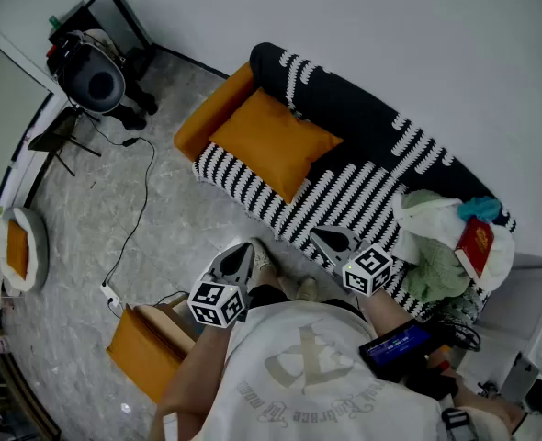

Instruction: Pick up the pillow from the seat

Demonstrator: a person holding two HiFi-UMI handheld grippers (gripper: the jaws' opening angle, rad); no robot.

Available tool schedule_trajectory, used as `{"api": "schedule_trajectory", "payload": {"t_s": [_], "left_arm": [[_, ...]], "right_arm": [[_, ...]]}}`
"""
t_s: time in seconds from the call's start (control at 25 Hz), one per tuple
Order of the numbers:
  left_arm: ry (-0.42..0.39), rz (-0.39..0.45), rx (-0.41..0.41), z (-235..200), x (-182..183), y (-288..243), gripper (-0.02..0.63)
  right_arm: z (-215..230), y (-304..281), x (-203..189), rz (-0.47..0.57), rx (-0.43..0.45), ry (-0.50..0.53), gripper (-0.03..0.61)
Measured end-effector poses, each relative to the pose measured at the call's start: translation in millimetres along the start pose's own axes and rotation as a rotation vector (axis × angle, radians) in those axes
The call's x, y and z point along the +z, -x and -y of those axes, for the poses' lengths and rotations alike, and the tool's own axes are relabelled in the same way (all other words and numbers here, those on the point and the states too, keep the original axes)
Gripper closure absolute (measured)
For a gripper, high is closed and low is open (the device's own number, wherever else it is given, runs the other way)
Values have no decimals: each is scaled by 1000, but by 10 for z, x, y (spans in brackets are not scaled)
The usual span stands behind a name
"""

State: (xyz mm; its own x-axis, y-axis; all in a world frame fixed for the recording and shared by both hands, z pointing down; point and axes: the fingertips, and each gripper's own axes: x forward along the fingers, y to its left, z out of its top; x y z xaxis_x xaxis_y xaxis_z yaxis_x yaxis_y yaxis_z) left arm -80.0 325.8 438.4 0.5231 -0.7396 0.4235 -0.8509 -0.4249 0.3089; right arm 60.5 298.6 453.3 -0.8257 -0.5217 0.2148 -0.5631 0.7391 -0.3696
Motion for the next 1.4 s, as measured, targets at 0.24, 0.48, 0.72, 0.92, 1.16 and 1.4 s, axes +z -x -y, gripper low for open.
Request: {"api": "schedule_trajectory", "payload": {"t_s": [0.24,0.48,0.72,0.92,1.16,1.4], "left_arm": [[-2,5,-5,-24,-32,147,604],[-7,24,-17,-76,32,100,604],[-6,21,-31,-160,89,4,604],[-3,25,-22,-276,191,-36,604],[18,19,-22,-363,205,-29,604],[29,-3,-37,-618,217,-99,604]], "right_arm": [[-164,33,63,37,6,-9,566],[-116,10,142,50,-11,-7,566],[-33,-82,182,41,-33,-7,566],[7,-169,203,14,-36,-8,566],[56,-289,217,-13,-46,-11,566],[103,-491,244,-17,-75,-20,566]]}}
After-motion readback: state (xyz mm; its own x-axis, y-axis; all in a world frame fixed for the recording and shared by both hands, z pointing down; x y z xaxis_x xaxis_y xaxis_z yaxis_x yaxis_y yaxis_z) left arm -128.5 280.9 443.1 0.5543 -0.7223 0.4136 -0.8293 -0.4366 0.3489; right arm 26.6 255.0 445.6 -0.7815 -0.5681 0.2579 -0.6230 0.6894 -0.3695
